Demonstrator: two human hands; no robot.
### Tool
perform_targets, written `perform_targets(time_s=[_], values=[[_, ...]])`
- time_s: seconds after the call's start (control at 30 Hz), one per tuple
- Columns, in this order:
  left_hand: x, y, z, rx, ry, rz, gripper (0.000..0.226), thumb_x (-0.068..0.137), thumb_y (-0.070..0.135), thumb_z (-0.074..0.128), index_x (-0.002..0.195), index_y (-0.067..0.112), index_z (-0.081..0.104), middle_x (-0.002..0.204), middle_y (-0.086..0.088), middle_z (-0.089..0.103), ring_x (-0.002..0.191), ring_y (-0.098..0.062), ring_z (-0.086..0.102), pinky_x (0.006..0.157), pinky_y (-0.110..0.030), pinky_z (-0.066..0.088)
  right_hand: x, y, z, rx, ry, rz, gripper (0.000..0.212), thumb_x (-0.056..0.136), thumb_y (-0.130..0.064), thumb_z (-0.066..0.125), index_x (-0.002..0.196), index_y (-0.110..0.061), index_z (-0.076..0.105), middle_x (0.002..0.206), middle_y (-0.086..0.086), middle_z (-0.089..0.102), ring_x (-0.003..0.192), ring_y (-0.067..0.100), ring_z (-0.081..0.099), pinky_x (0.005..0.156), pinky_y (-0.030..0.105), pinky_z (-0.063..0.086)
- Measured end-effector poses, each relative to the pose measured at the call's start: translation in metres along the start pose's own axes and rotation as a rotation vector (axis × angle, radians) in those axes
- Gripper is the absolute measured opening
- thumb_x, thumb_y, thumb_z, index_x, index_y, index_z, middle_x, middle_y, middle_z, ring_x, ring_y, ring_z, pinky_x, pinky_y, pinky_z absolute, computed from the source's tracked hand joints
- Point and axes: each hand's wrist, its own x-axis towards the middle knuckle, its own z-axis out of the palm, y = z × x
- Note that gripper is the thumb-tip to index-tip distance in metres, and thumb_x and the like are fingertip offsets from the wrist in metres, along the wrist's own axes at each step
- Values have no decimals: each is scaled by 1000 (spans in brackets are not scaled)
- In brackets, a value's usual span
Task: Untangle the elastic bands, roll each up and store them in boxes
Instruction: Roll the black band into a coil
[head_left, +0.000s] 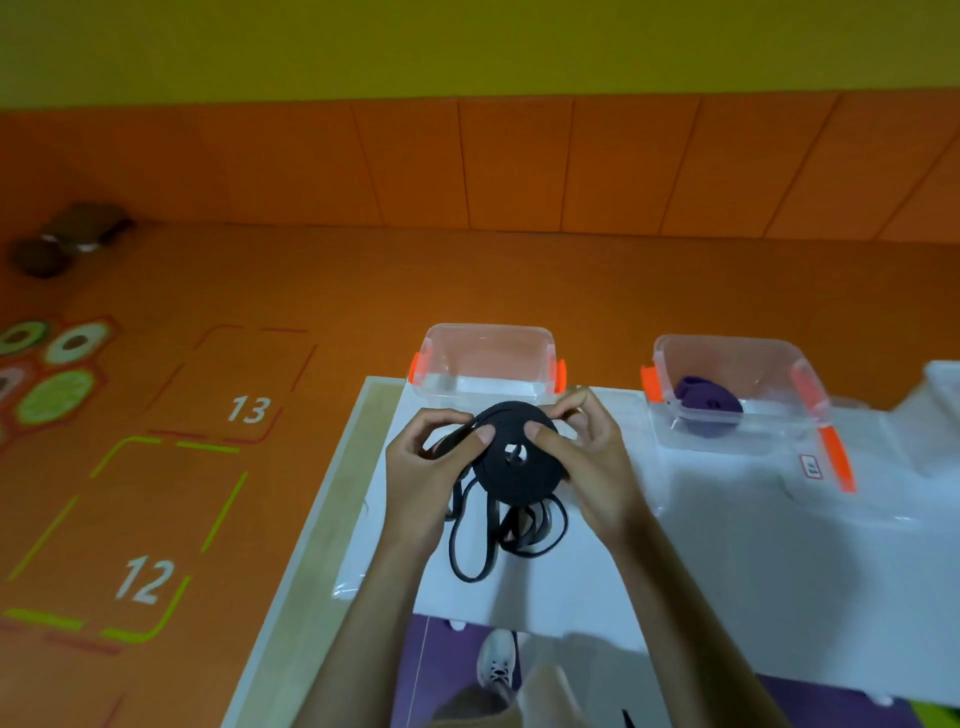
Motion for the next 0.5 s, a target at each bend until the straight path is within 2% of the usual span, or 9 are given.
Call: perform_targets(time_s=[0.07, 0.1, 0.17, 0.2, 0.27, 0.33, 0.5], values=[[-12, 0, 0, 22, 6, -24, 32, 71, 36, 94, 95, 24, 77, 103, 1, 78, 97, -24, 76, 76, -49, 64, -11, -1, -6, -5, -65, 58, 31, 87, -26, 81, 100, -17, 55, 111, 9, 71, 105, 38, 72, 75, 52, 63], [-18, 1, 0, 21, 6, -18, 35, 70, 37, 94, 95, 23, 76, 103, 1, 78, 98, -26, 75, 76, -51, 64, -16, -1, -9, 3, -80, 78, 32, 87, -27, 81, 108, -20, 58, 113, 8, 72, 108, 37, 72, 78, 51, 64], [-28, 1, 3, -15, 13, 32, 35, 69, 34, 95, 94, 22, 73, 102, -1, 76, 99, -25, 75, 80, -44, 66, -23, -6, -14, 5, -101, 96, 42, 85, -31, 81, 124, -28, 65, 115, 1, 75, 111, 26, 73, 81, 43, 64], [-33, 1, 6, -31, 21, 56, 35, 69, 32, 95, 93, 21, 72, 102, -2, 76, 99, -24, 75, 82, -39, 65, -26, -8, -16, -16, -109, 75, 43, 84, -32, 80, 125, -30, 68, 116, -3, 76, 114, 22, 72, 84, 38, 63], [-43, -1, 10, -63, 41, 82, 34, 71, 29, 95, 94, 19, 71, 102, -3, 76, 99, -21, 75, 83, -31, 63, -32, -11, -16, -58, -102, -3, 33, 84, -32, 79, 117, -30, 76, 120, -4, 76, 118, 20, 70, 89, 33, 61], [-50, -3, 11, -108, 41, 85, 31, 74, 26, 93, 94, 15, 72, 105, -3, 78, 102, -20, 76, 84, -29, 61, -39, -13, -13, -54, -50, -55, 28, 83, -30, 78, 111, -29, 79, 117, -2, 77, 115, 20, 71, 90, 31, 60], [-52, 1, 4, -156, -54, 105, 27, 79, 25, 89, 104, 18, 80, 116, -2, 77, 112, -19, 74, 86, -24, 60, -43, -14, -9, 13, 79, -119, 26, 80, -29, 77, 106, -27, 79, 112, 1, 77, 113, 21, 70, 87, 28, 59]])
